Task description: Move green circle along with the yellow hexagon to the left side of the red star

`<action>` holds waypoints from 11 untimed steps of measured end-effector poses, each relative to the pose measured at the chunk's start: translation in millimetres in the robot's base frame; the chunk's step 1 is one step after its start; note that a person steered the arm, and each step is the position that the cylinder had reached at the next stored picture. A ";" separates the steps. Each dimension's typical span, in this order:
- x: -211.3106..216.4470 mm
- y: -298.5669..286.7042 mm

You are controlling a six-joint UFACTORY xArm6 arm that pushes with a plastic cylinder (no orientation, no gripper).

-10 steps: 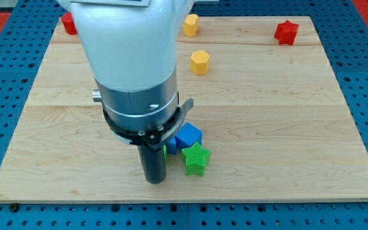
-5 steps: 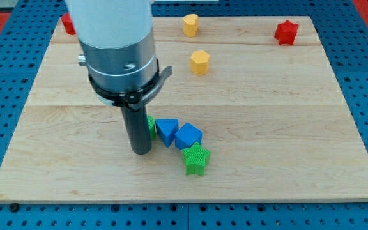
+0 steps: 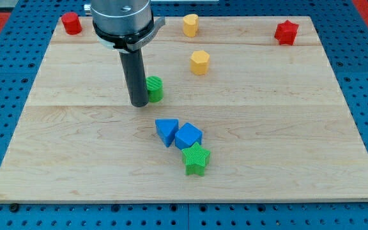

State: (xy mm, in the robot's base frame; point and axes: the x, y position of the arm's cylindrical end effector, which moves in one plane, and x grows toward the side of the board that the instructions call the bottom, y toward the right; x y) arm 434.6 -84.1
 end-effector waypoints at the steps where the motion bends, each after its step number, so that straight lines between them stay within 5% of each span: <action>1: -25.9 4.5; 6: -122.2 124.8; 9: -80.6 205.1; 11: -99.6 242.0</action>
